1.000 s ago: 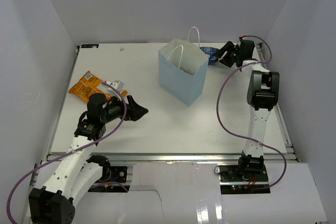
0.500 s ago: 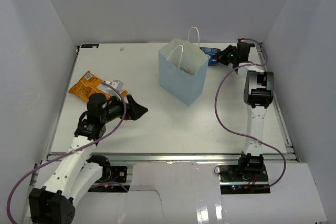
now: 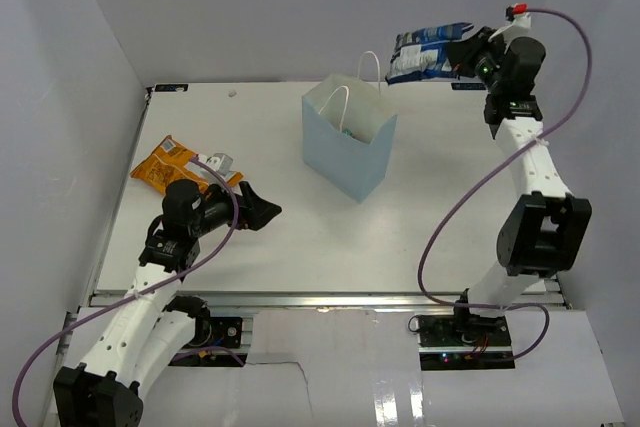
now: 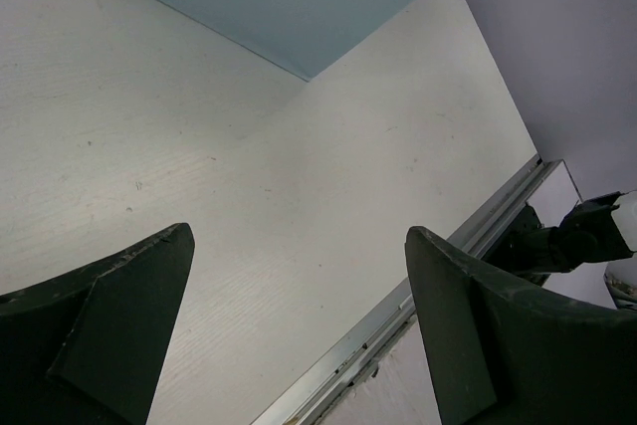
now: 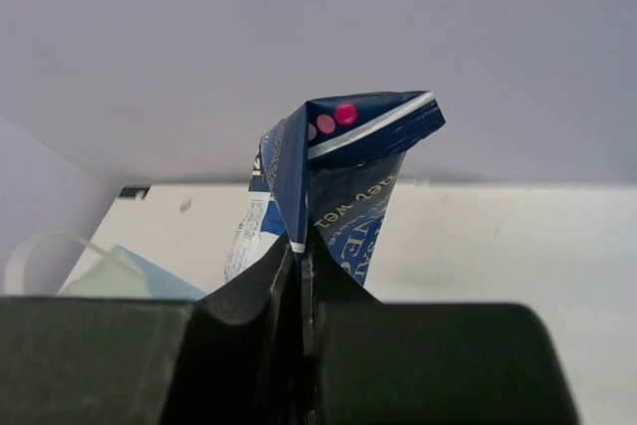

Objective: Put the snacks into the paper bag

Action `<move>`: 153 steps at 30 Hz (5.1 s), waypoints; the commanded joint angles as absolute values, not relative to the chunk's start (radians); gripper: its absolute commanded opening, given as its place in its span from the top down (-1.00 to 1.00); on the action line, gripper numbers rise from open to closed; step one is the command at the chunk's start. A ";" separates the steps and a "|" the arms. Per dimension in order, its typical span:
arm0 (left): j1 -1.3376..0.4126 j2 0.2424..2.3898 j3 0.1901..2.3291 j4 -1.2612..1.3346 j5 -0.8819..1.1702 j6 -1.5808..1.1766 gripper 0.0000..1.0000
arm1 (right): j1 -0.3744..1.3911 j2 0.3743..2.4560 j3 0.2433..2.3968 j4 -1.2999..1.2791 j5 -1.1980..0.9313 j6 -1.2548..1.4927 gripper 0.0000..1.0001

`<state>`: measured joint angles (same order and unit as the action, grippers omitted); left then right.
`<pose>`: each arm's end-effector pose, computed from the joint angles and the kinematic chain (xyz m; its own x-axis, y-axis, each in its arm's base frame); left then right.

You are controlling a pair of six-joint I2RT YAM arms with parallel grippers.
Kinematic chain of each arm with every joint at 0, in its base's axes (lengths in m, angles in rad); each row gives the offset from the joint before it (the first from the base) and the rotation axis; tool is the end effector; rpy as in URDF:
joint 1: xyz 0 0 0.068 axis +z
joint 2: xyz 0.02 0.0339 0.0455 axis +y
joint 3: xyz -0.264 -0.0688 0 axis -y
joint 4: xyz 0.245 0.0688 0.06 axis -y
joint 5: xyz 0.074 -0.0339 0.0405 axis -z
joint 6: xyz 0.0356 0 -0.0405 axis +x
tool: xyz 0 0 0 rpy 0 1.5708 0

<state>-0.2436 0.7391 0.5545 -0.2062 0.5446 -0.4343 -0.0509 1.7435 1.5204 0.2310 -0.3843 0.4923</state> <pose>0.1637 -0.0597 0.2656 -0.6178 -0.2173 -0.7557 0.4533 0.6869 -0.5681 0.4247 -0.0083 0.3787 -0.1477 0.4463 -0.8826 -0.2921 0.8329 0.4700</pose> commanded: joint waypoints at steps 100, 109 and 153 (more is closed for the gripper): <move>0.305 1.695 1.157 -0.542 0.081 -0.684 0.67 | 0.232 0.864 0.712 -0.339 -0.804 -0.445 -0.96; 0.267 1.393 1.022 -0.388 0.466 -0.574 1.00 | 0.222 0.792 0.687 -0.357 -1.014 -0.525 -0.96; -0.923 1.037 0.997 -0.161 0.591 -0.354 1.00 | 0.374 1.011 0.766 0.084 -0.862 0.624 -0.96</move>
